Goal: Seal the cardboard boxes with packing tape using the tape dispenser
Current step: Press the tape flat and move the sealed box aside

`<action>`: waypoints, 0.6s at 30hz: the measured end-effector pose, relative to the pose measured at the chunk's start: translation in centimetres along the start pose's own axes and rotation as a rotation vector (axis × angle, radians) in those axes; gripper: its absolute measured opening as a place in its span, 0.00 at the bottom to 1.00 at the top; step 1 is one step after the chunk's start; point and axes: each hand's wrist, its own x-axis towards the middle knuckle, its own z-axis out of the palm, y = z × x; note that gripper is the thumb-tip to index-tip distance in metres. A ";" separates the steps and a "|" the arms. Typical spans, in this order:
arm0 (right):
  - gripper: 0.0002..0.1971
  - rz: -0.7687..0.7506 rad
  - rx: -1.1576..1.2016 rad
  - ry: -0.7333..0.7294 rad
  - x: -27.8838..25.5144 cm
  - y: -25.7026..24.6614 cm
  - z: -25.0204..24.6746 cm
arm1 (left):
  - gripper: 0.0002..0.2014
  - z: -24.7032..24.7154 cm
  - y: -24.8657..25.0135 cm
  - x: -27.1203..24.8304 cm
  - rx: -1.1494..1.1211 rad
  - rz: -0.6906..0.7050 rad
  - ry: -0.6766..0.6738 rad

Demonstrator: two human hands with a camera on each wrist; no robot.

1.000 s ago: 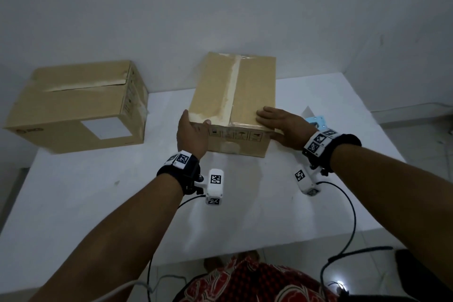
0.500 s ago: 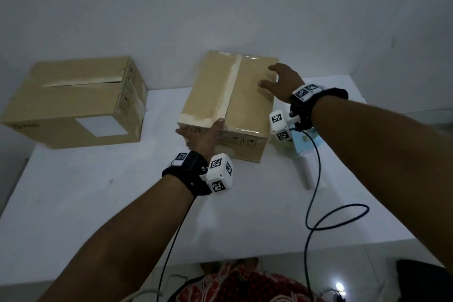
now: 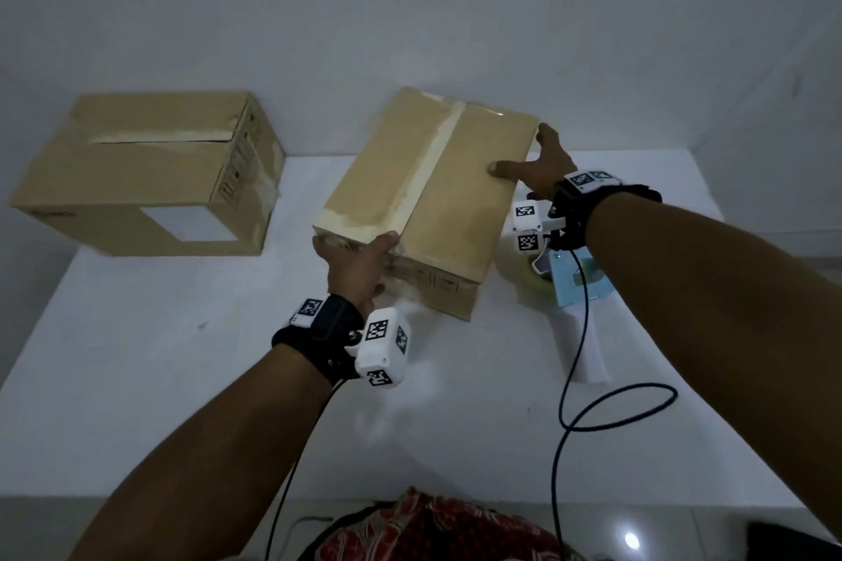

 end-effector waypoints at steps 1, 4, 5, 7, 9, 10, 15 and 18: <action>0.63 -0.012 0.001 -0.008 0.1 0.1 -0.1 | 0.62 -0.8 -0.1 0.1 0.009 0.021 0.005; 0.66 -0.024 0.006 -0.055 0.2 0.3 -0.8 | 0.62 -2.1 -0.2 0.5 0.040 0.060 -0.019; 0.66 -0.020 0.010 -0.066 0.3 0.6 -1.0 | 0.63 -2.3 -0.1 0.7 0.047 0.070 -0.022; 0.65 -0.007 0.017 -0.060 0.2 1.0 -1.4 | 0.58 -2.3 0.6 0.8 0.031 0.096 0.000; 0.63 0.002 0.006 -0.037 0.1 1.2 -1.7 | 0.48 -2.4 1.0 1.1 0.019 0.127 0.040; 0.62 0.003 0.002 -0.029 -0.1 1.4 -1.8 | 0.44 -2.5 1.0 1.1 0.020 0.146 0.049; 0.51 -0.027 0.022 0.082 -1.5 2.6 -2.7 | 0.44 -2.2 1.8 1.8 0.015 0.222 -0.020; 0.52 -0.003 0.035 0.146 -2.3 3.2 -2.9 | 0.45 -1.2 2.2 2.3 0.033 0.251 -0.058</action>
